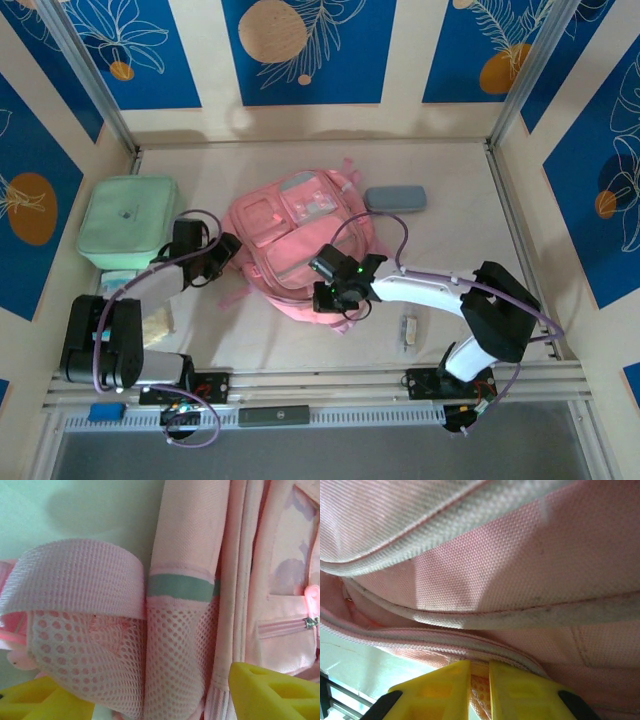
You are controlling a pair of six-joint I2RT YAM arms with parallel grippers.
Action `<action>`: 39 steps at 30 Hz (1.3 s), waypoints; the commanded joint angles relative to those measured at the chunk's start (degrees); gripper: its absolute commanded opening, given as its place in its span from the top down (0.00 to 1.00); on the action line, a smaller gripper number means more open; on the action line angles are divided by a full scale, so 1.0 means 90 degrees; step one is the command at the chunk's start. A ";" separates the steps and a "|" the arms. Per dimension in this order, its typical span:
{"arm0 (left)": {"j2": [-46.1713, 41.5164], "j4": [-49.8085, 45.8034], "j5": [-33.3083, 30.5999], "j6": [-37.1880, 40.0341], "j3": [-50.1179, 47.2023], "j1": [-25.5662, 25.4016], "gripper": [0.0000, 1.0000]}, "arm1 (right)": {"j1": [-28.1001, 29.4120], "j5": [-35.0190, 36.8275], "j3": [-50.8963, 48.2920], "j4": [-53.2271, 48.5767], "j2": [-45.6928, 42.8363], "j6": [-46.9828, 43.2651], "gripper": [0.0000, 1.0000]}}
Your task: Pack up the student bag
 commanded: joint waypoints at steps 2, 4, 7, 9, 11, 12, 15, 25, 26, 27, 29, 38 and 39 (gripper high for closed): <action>-0.0402 -0.0332 -0.0009 0.0241 0.0253 0.0069 0.30 | -0.0062 0.0147 -0.0274 -0.0320 -0.0077 -0.0006 0.82; -0.0848 -0.0749 -0.0418 0.0319 0.0170 0.0064 0.28 | -0.0079 0.0144 -0.0319 -0.0274 -0.0082 0.0000 0.82; -0.1514 -0.1680 -0.1199 0.0521 0.0205 0.0078 0.21 | -0.0130 0.0104 -0.0312 -0.0256 -0.0063 0.0009 0.82; -0.1822 -0.1898 -0.1423 0.0544 0.0181 0.0080 0.19 | -0.0135 0.0096 -0.0311 -0.0233 -0.0075 -0.0006 0.82; -0.1913 -0.1630 -0.1232 0.0516 0.0103 0.0078 0.18 | -0.0138 0.0094 -0.0307 -0.0222 -0.0078 -0.0014 0.82; -0.1836 -0.1506 -0.1097 0.0500 0.0092 0.0081 0.17 | -0.0142 0.0094 -0.0304 -0.0222 -0.0076 -0.0015 0.82; -0.1214 -0.1196 -0.0616 0.0471 0.0322 0.0082 0.19 | -0.0140 0.0074 -0.0278 -0.0220 -0.0078 -0.0025 0.82; 0.0366 0.0541 0.0312 -0.0042 0.0419 0.0039 0.40 | -0.0094 0.0025 -0.0276 -0.0179 -0.0060 0.0021 0.82; 0.0457 0.0719 0.0355 -0.0101 0.0347 0.0039 0.41 | -0.0094 0.0037 -0.0273 -0.0180 -0.0055 0.0012 0.82; 0.0523 0.0869 0.0423 -0.0159 0.0284 0.0033 0.42 | -0.0094 0.0044 -0.0274 -0.0189 -0.0050 0.0005 0.82; 0.0652 0.0992 0.0379 -0.0280 0.0179 0.0037 0.44 | -0.0109 0.0039 -0.0274 -0.0187 -0.0049 0.0002 0.82; 0.1244 0.1883 0.0846 -0.0496 0.0022 0.0006 0.69 | -0.0185 0.0099 -0.0313 -0.0175 -0.0087 -0.0054 0.82; 0.1221 0.1906 0.0798 -0.0498 -0.0035 0.0005 0.73 | -0.0212 0.0084 -0.0304 -0.0164 -0.0079 -0.0059 0.82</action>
